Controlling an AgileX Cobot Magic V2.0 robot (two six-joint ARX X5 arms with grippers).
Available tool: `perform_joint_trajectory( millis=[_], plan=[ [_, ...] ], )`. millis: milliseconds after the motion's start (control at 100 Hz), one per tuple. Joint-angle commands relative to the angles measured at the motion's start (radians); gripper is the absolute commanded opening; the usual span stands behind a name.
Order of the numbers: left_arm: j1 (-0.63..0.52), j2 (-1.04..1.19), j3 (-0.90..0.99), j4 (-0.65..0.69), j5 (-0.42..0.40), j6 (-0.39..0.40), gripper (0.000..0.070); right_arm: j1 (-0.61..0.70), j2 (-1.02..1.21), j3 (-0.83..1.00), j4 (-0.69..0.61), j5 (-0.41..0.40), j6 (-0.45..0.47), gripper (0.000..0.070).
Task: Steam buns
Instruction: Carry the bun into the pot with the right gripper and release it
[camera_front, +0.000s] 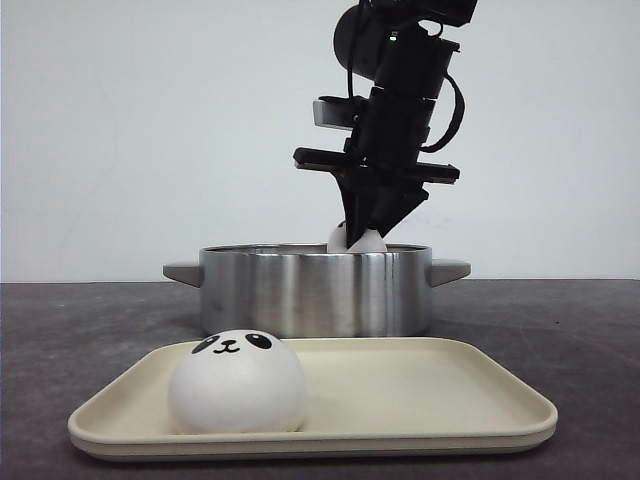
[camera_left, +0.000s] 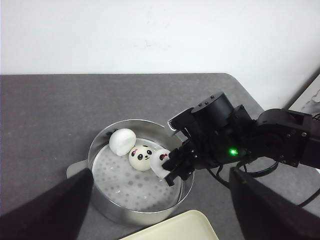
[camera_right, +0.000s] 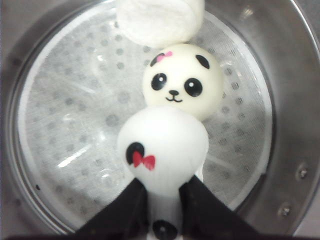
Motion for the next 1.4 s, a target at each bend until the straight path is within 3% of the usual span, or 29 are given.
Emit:
perform_joint_trajectory(
  millis=[0,180,240,460,670,800,1020,1090,1130,1160,1210,1390],
  plan=[
    [-0.007,0.008,0.016,0.004,-0.007,0.009,0.0516,0.004,0.025,0.013,0.008,-0.003,-0.015,0.0035],
    [-0.007,0.019,0.016,-0.005,-0.007,0.009,0.0516,0.003,0.03,0.013,-0.001,-0.01,-0.015,0.0318],
    [-0.007,0.023,0.016,-0.009,-0.007,0.009,0.0516,0.003,0.03,0.013,0.0,-0.01,-0.015,0.0364],
    [-0.007,0.036,0.016,-0.014,-0.006,0.009,0.0516,-0.004,0.03,0.013,-0.001,-0.01,-0.016,0.0424],
    [-0.007,0.043,0.016,-0.03,-0.007,0.009,0.0516,-0.018,0.03,0.013,-0.002,-0.037,-0.022,0.0435],
    [-0.007,0.048,0.014,-0.041,-0.007,0.01,0.0516,-0.024,0.03,0.014,-0.006,-0.058,-0.021,0.0515],
    [-0.007,0.053,0.008,-0.042,-0.007,0.01,0.0516,-0.031,0.03,0.022,-0.039,-0.078,-0.023,0.0554],
    [-0.007,0.053,0.002,-0.042,-0.007,0.011,0.0516,-0.034,0.027,0.032,-0.047,-0.078,-0.022,0.0546],
    [-0.007,0.053,-0.002,-0.05,-0.007,0.014,0.0515,-0.034,0.024,0.042,-0.056,-0.078,-0.021,0.0476],
    [-0.007,0.053,-0.005,-0.059,-0.007,0.017,0.0515,-0.034,0.017,0.051,-0.068,-0.08,-0.021,0.0338],
    [-0.007,0.054,-0.019,-0.07,-0.006,0.016,0.0515,-0.034,0.003,0.069,-0.086,-0.081,-0.023,0.0007],
    [-0.032,0.054,-0.142,-0.074,-0.005,-0.003,0.0516,-0.026,-0.128,0.101,-0.108,-0.085,-0.037,0.0017]
  ],
)
